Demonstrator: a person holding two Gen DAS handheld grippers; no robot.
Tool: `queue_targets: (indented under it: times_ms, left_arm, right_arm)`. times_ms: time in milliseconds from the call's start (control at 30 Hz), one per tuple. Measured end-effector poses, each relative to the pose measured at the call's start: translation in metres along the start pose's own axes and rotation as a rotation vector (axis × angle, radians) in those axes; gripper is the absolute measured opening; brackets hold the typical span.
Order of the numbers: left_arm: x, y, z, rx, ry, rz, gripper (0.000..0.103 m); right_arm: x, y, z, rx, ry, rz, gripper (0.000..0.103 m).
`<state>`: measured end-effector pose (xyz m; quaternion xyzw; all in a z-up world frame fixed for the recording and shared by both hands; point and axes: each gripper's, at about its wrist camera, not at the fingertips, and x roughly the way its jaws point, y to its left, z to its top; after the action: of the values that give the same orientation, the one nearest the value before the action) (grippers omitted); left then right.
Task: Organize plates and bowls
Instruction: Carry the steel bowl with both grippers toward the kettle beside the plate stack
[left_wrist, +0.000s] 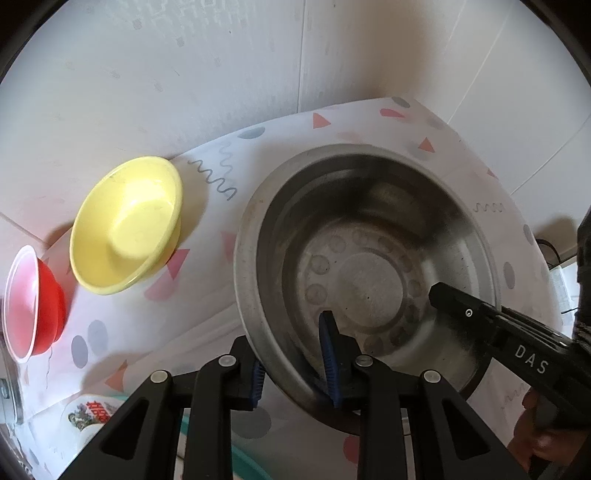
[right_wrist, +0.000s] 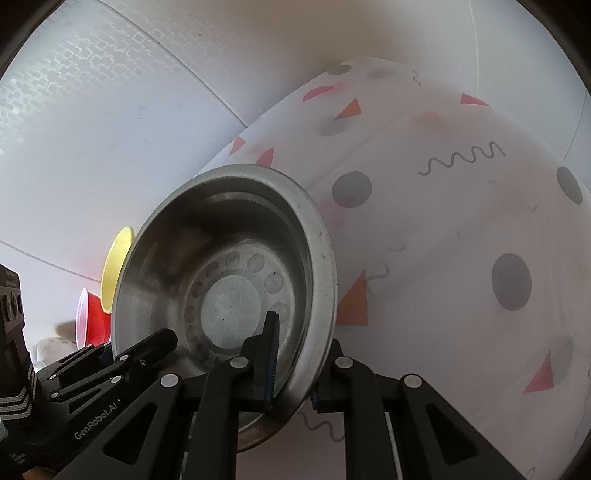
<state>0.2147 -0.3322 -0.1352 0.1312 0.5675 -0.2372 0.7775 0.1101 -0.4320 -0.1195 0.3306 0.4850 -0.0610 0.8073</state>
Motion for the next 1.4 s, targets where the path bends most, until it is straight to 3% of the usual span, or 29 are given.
queue_targets:
  times_ms: [300,367,833,1167,1400]
  left_arm:
    - [-0.037,0.01,-0.017,-0.035,-0.063,-0.024,0.027]
    - [-0.047,0.013,-0.02,-0.046,-0.085,-0.026,0.027]
    - [-0.103,0.052,-0.058,-0.191,-0.192,-0.034,0.026]
    - [-0.147,0.097,-0.112,-0.338,-0.265,-0.002,0.027]
    - [-0.166,0.138,-0.156,-0.464,-0.281,0.051,0.027]
  right_arm:
    - [-0.011,0.004,0.009,-0.016,-0.024,0.029,0.013]
    - [-0.017,0.008,0.012,-0.047,0.008,0.069,0.013]
    - [-0.025,0.055,0.007,-0.168,-0.007,0.133,0.013]
    - [-0.014,0.114,-0.006,-0.32,0.032,0.192,0.013]
    - [0.009,0.166,-0.034,-0.439,0.102,0.237,0.013]
